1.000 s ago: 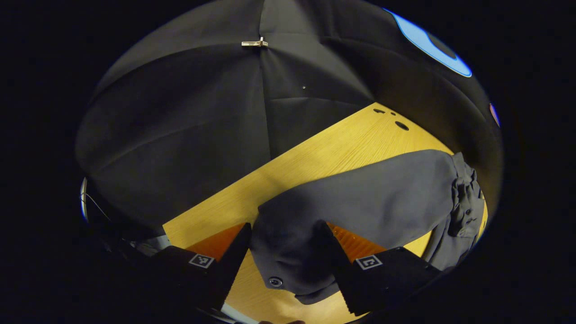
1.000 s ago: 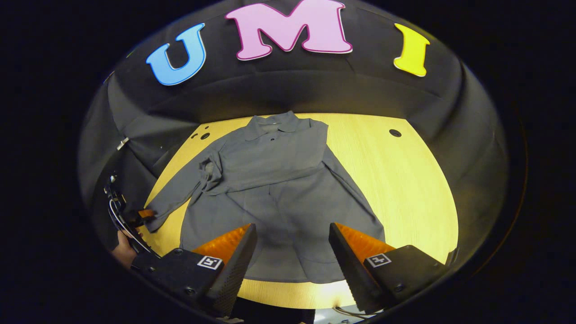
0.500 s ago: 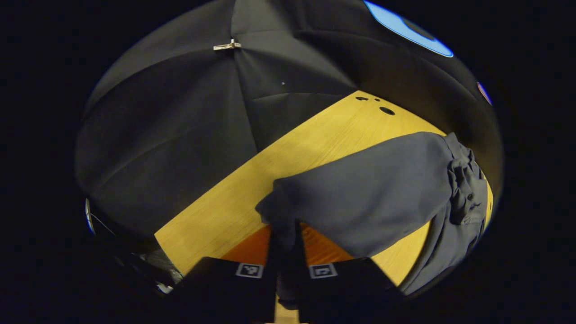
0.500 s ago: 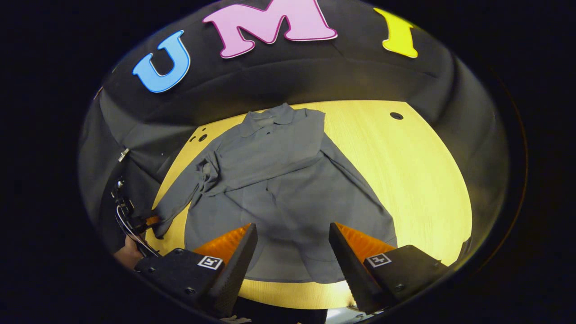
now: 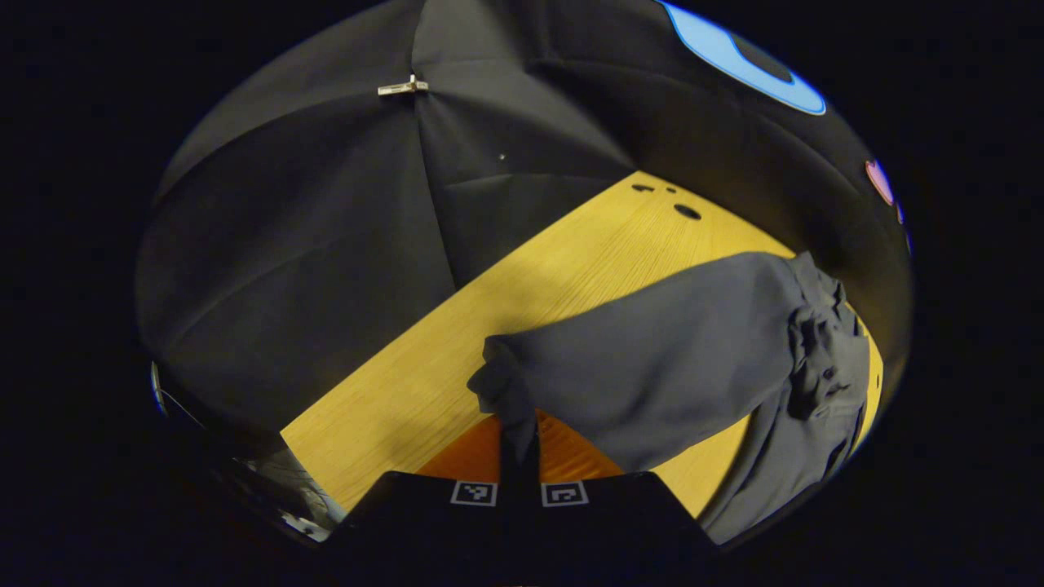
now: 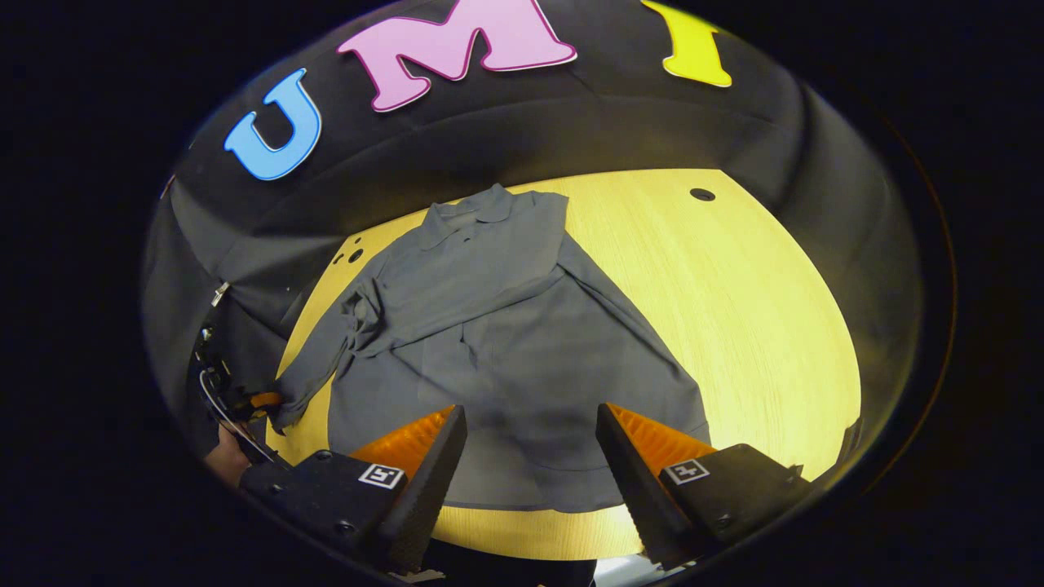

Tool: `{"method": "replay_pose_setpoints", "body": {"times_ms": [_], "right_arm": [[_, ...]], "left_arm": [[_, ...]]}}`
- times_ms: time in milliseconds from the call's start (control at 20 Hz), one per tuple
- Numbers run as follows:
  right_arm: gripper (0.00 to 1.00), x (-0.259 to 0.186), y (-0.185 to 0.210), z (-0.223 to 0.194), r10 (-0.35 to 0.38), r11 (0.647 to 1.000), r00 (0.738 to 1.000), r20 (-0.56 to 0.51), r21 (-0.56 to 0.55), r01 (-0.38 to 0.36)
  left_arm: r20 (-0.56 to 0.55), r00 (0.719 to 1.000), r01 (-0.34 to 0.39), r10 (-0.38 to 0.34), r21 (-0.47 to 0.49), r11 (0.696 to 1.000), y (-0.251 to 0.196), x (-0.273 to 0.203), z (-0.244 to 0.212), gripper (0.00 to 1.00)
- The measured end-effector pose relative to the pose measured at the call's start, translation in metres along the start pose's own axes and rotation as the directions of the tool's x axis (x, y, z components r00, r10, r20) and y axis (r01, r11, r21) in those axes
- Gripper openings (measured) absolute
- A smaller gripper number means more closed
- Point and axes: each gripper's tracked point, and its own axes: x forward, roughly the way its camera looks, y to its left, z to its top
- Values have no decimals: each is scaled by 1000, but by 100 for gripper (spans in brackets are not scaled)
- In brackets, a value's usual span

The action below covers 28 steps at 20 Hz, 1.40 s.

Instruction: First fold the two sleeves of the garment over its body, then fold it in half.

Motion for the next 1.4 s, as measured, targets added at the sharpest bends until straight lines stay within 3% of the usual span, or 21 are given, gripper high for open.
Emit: {"method": "replay_pose_setpoints", "body": {"times_ms": [250, 400, 650, 1050, 1250, 1400], "right_arm": [[99, 7, -11, -4, -5, 1000, 1000, 3, 21, 5], [99, 9, -14, -8, -7, 999, 1000, -2, 39, 7], [99, 12, -29, -11, -31, 998, 1000, 1, 60, 31], [99, 8, -82, -23, -41, 988, 999, -17, 145, 43], [99, 21, -92, -29, -41, 985, 998, -46, 164, 48], [99, 27, -97, -35, -30, 987, 997, -69, 156, 41]], "left_arm": [[90, 993, 80, -78, -16, 997, -33, -33, 50, 5], [137, 980, 147, -146, 2, 989, -75, -46, 78, 5], [180, 942, 264, -282, 120, 957, -163, -76, 102, 5], [140, 862, 431, -487, 305, 849, -321, -125, 88, 2], [99, 815, 500, -570, 376, 780, -397, -133, 54, 5], [34, 781, 568, -624, 376, 732, -449, -135, 19, 5]]}}
